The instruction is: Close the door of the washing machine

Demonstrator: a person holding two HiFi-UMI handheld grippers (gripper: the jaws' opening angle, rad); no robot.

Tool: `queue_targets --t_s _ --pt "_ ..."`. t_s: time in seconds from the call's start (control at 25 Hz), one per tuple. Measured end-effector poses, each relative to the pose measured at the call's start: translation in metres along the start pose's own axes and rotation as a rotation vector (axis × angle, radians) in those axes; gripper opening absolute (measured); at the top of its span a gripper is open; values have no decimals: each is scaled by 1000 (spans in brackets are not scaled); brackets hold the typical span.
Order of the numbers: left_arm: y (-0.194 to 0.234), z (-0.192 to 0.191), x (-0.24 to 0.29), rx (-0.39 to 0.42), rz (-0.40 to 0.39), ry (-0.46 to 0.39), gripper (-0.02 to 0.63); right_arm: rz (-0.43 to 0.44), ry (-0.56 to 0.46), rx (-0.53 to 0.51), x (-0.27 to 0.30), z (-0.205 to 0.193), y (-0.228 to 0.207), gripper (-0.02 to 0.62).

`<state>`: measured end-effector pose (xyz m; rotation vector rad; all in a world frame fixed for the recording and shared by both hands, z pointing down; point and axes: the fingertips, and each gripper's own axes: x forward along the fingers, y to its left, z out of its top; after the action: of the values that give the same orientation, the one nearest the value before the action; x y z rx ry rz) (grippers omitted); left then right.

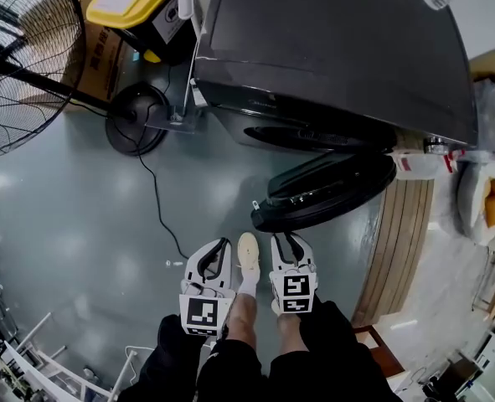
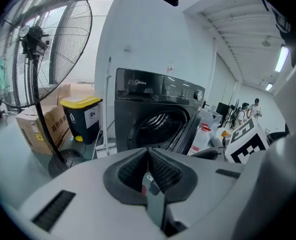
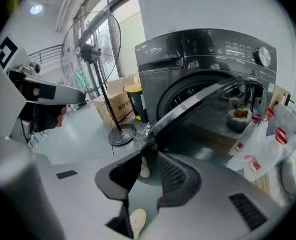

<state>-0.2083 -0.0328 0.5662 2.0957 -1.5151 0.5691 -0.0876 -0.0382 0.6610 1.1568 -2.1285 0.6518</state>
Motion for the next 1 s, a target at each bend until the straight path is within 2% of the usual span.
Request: queue_targets --t_s 0.08,0.24,0.4,0.6,0.8,1.0 --pt "8 4 3 2 5 -3 29 -7 -4 0 6 7 1 113" --pt "23 11 12 -4 18 -10 29 -27 -20 -8 21 27 -1 63" --pt "33 23 23 -23 26 -46 29 -31 -31 -17 33 41 -4 56" --pt "45 34 35 -7 19 -27 29 -38 -51 -12 50 61 -6 44" --pt "58 43 49 -14 26 -61 29 -55 -81 -16 65 78 -11 32" --pt "73 44 61 -2 29 -39 29 -65 -101 -20 82 90 -13 21"
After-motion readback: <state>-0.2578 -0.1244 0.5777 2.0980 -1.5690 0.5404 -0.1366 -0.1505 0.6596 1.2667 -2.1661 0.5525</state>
